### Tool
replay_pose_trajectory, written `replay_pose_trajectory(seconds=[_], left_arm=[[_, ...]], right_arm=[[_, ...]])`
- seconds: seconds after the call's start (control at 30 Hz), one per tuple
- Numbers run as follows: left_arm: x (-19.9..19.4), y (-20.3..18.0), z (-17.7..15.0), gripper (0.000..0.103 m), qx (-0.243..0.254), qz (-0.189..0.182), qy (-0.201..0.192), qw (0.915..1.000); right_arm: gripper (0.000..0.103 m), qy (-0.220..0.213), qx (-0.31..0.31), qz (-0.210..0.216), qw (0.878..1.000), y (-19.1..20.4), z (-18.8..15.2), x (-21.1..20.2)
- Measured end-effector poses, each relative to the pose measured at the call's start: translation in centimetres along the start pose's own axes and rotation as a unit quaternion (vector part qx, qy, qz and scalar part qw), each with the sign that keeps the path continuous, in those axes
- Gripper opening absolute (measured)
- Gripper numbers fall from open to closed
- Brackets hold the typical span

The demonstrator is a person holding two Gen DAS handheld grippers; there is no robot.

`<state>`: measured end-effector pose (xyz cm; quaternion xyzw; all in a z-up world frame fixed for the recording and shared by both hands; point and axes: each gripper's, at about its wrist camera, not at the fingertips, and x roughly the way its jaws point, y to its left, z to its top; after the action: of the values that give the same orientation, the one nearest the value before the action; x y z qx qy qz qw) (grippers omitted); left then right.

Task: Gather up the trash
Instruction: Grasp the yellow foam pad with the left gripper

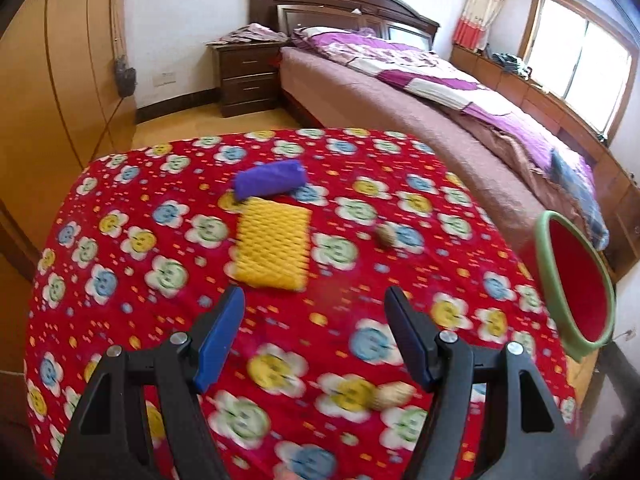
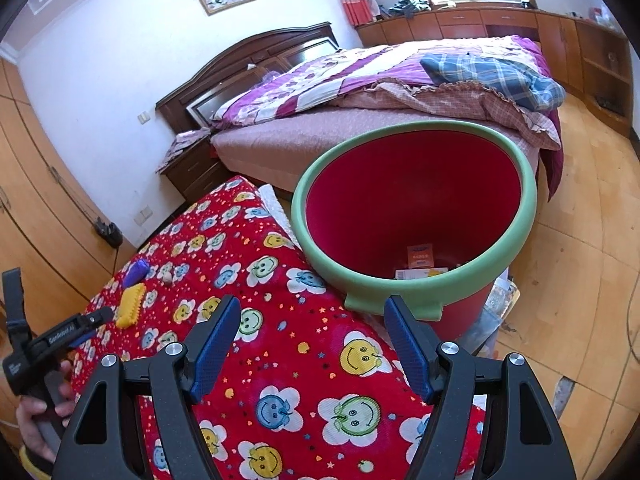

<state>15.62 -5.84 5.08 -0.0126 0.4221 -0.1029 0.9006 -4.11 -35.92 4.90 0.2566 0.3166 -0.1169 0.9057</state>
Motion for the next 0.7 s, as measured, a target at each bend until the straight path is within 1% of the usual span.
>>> replay_pose_trajectory(seconds=[0.1,0.13,0.17,0.23,0.3,0.4,0.6,0.63,0.7], left_arm=[[1.1,1.0,0.6,0.074,0.000,0.006,0.006,1.0000],[1.7,1.3,0.8,0.076,0.001,0.008,0.010,0.9999],[2.2,1.5,1.0,0.083,0.003,0.010,0.016,0.9998],[3.5,1.7,1.4,0.086,0.008,0.011,0.027,0.9995],[4.8,1.6,1.8,0.086,0.014,0.019,0.039,0.9990],[6.4,1.4,2.3,0.086,0.024,0.034,0.046,0.9980],[9.0,1.1,3.1,0.086,0.035,0.043,0.065,0.9964],[9.2,1.2,3.1,0.084,0.032,0.041,0.068,0.9964],[9.2,1.3,3.1,0.077,0.021,0.043,0.057,0.9972]], right_arm=[[0.075,0.000,0.000,-0.001,1.000,0.0,0.0,0.0],[0.075,0.001,0.000,-0.002,1.000,-0.1,0.0,0.1],[0.075,0.002,0.001,-0.002,1.000,-0.1,0.0,0.2],[0.075,0.006,0.002,-0.003,1.000,-0.2,-0.1,0.4],[0.075,0.007,0.002,-0.003,1.000,-0.2,0.0,0.4],[0.075,0.006,0.002,-0.007,1.000,-0.4,0.0,0.4],[0.075,0.003,0.005,-0.016,1.000,-0.7,0.2,0.1],[0.075,0.002,0.005,-0.017,1.000,-0.7,0.2,0.1],[0.075,0.001,0.003,-0.019,1.000,-0.6,0.2,0.0]])
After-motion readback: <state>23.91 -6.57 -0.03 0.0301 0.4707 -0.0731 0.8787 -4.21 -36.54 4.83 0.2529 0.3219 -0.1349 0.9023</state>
